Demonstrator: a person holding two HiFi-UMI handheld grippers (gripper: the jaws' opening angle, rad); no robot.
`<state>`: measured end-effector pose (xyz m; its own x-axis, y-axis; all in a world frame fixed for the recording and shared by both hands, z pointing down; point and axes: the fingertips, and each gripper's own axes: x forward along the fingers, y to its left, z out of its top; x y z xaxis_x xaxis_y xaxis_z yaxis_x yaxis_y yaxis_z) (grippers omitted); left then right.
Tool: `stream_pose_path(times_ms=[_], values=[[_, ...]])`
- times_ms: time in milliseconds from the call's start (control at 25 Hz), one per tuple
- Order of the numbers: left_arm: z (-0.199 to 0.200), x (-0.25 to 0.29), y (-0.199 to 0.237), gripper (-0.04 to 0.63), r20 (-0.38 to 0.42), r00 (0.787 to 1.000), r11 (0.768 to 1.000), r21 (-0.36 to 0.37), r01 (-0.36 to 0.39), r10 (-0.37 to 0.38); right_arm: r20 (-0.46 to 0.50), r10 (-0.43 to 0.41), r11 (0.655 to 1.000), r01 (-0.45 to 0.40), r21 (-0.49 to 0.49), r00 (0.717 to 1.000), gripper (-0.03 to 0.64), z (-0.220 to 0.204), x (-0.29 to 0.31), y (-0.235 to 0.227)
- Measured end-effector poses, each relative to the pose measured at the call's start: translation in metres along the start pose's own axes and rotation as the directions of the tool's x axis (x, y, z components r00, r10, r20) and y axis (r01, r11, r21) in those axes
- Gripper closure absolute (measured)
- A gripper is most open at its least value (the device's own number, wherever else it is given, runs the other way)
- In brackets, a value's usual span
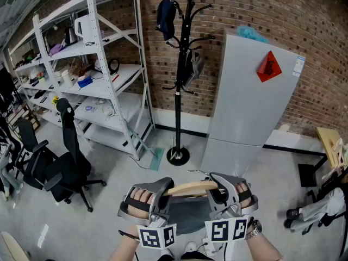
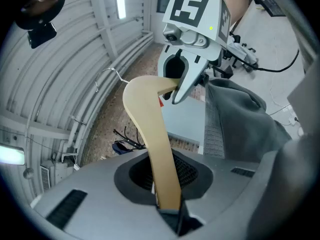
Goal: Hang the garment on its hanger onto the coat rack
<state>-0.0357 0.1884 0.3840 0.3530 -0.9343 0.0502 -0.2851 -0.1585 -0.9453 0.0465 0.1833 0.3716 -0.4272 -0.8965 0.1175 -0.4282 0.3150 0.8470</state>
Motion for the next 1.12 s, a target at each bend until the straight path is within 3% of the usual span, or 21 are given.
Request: stream_pose_path(times_ms=[480,760,1120], values=[[-0.041,-0.065,0.001,0.548,0.032,0.999,0.999,0.019,0.027,-0.027,-0.050,-0.010,0.999,0.012,0.036,0.999,0.529,0.056,-0.022,0.055],[-0.038,-0.084,0.024,0.548,-0.003,0.999,0.999,0.035,-0.038,0.038,0.022,-0.018,0.999,0.018,0.034,1.000,0.526,0.079,-0.034,0.047],[-0.002,-0.076,0.030,0.548,-0.064,0.995,0.997,0.036,-0.069,0.072,0.099,0.005,1.000,-0.007,0.026,0.995,0.523,0.063,-0.054,0.018]])
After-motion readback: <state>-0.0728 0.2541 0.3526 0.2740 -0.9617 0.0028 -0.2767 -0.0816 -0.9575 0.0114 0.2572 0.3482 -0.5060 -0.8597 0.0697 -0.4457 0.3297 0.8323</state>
